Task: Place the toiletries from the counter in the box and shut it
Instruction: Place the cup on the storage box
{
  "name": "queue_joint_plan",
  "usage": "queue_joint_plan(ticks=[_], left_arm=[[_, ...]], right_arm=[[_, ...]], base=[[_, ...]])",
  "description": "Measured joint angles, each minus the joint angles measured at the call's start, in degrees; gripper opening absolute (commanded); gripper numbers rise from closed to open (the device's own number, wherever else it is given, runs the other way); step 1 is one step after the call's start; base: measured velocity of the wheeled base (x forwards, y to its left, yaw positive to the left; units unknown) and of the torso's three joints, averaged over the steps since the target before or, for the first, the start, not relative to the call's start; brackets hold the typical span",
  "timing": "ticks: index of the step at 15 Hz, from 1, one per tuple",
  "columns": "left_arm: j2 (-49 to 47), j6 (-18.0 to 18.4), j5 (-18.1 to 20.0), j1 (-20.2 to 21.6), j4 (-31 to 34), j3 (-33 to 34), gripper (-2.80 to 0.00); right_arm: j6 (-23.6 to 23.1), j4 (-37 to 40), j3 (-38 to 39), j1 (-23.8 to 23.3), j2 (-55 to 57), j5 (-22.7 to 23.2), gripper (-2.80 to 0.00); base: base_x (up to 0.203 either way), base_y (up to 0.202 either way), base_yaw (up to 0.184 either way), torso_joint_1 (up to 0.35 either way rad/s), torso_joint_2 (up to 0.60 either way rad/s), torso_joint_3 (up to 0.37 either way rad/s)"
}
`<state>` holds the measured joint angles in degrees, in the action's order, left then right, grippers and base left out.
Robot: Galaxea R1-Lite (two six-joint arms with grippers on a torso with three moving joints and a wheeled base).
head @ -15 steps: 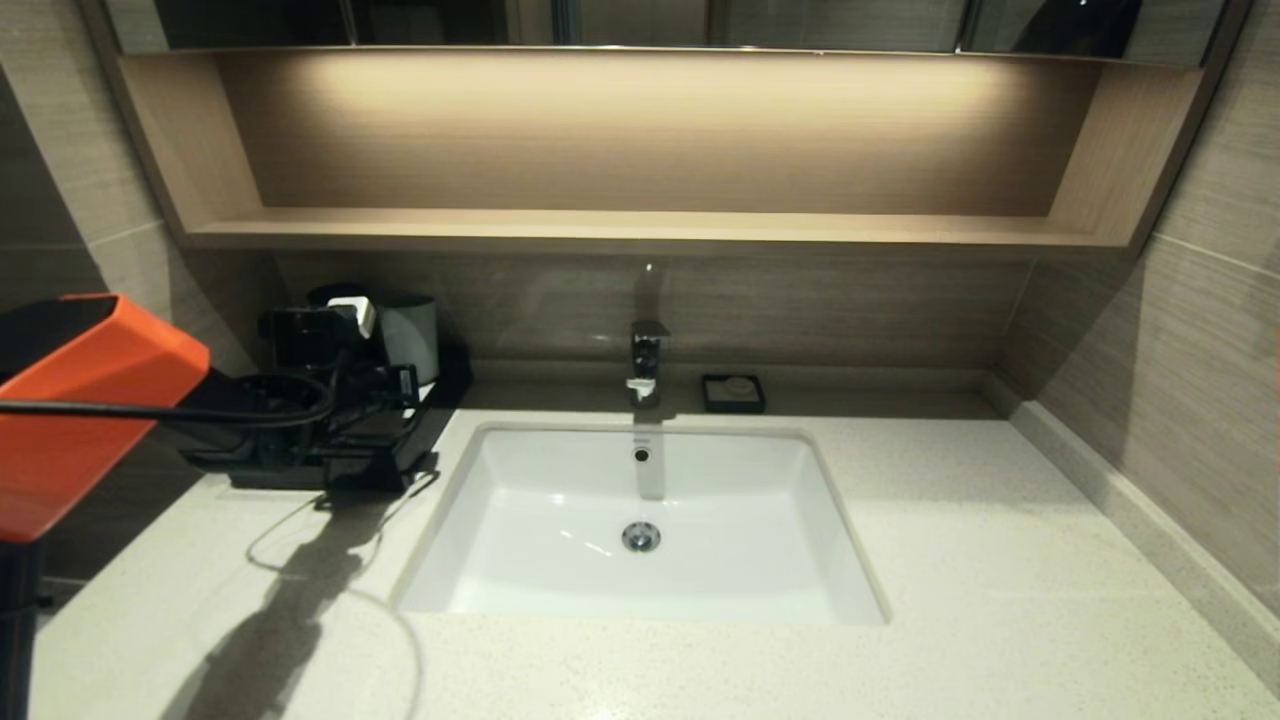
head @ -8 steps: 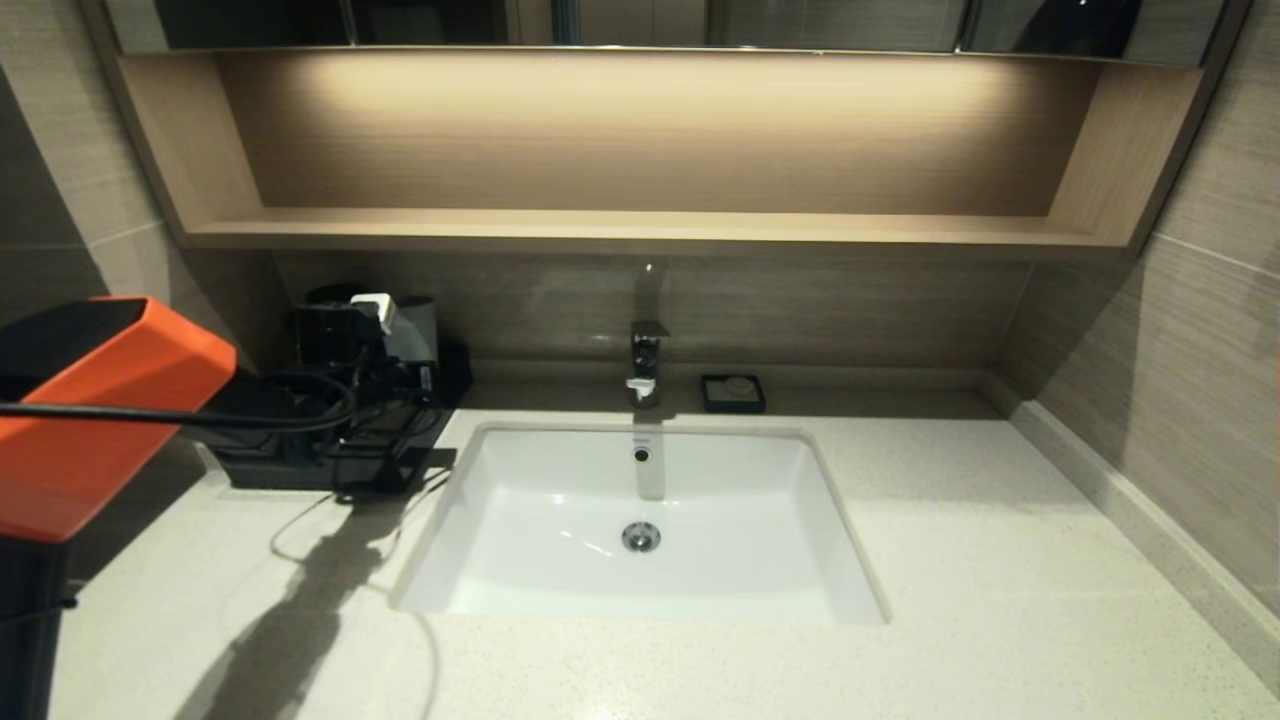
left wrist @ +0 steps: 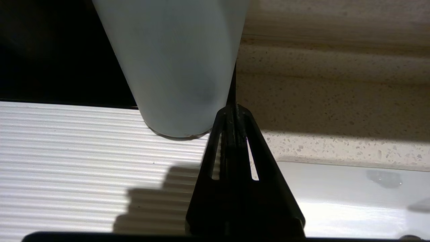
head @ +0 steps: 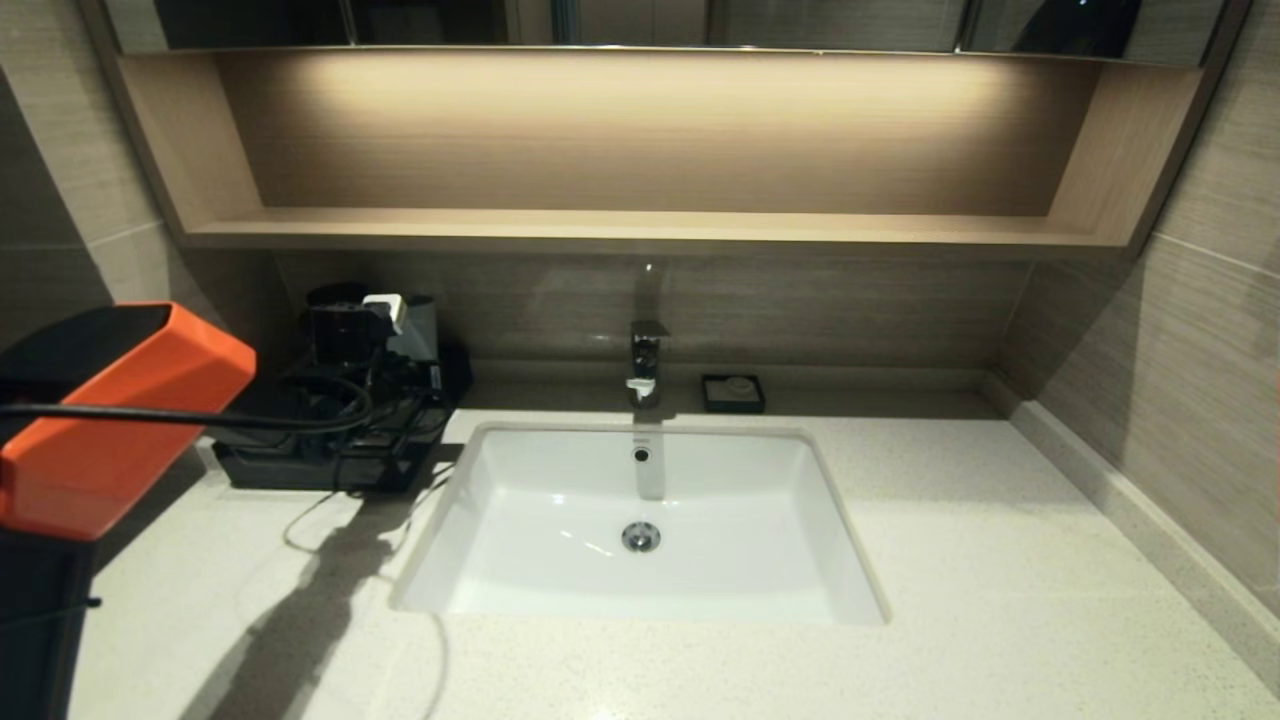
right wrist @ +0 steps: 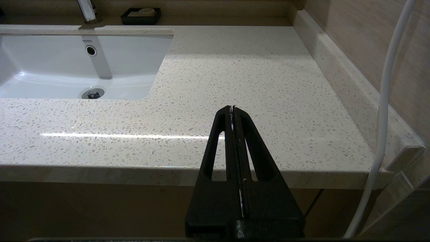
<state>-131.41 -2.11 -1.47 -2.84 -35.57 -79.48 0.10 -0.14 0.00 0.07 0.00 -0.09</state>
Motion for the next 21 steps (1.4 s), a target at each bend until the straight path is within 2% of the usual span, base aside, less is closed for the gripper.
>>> queue_joint_plan(ticks=[21], left_arm=[[-3.9,0.5,-0.1,0.6,0.2,-5.1,-2.80]], right_arm=[[0.0,0.0,0.0,0.0,0.0,0.0,-2.80]], base=[[0.000,0.000,0.000,0.000,0.00,0.000]])
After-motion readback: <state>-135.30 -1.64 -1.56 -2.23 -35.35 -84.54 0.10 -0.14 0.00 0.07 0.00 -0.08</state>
